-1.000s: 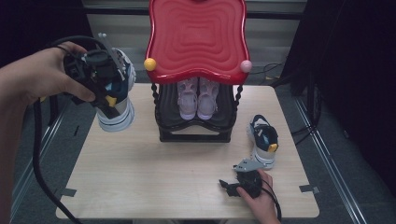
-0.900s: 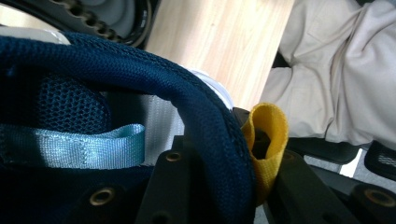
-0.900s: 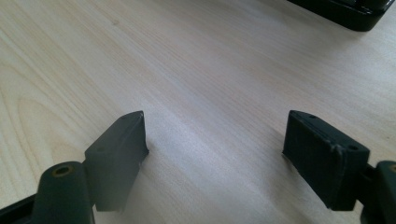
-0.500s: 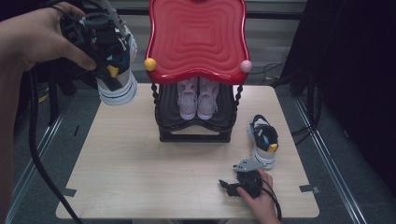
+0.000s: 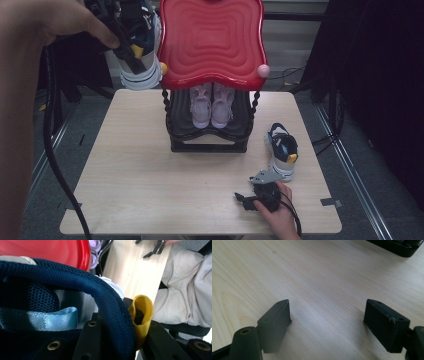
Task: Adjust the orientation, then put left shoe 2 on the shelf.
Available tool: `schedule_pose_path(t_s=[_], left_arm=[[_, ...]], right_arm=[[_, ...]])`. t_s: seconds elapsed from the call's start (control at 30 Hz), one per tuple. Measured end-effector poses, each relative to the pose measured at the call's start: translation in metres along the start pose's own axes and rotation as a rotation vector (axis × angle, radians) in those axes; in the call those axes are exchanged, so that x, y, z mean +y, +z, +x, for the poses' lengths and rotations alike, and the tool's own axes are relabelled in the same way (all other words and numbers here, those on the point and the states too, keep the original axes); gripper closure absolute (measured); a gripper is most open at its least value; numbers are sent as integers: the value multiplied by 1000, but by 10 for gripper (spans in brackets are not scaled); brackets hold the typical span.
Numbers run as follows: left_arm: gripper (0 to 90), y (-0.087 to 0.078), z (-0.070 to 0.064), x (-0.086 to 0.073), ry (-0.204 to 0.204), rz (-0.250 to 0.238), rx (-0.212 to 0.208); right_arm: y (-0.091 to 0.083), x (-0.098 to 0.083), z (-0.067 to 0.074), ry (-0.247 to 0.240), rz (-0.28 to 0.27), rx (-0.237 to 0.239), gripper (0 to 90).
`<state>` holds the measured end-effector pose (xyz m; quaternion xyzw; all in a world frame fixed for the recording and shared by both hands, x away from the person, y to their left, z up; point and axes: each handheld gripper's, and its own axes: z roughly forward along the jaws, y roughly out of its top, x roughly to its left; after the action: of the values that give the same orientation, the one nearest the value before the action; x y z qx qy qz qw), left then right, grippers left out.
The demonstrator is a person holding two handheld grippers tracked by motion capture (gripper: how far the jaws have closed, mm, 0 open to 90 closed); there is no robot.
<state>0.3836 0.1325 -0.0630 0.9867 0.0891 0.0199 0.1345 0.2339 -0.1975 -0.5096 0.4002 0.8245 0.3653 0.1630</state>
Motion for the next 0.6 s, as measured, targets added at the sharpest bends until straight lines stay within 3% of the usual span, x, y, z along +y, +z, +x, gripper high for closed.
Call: schedule_pose_path(t_s=[0.37, 0.6], left_arm=[[770, 5, 6, 43, 58, 12, -14], [769, 17, 14, 64, 65, 19, -22]], right_arm=[[0, 0, -1, -4, 0, 5, 207], [0, 0, -1, -3, 1, 6, 207]])
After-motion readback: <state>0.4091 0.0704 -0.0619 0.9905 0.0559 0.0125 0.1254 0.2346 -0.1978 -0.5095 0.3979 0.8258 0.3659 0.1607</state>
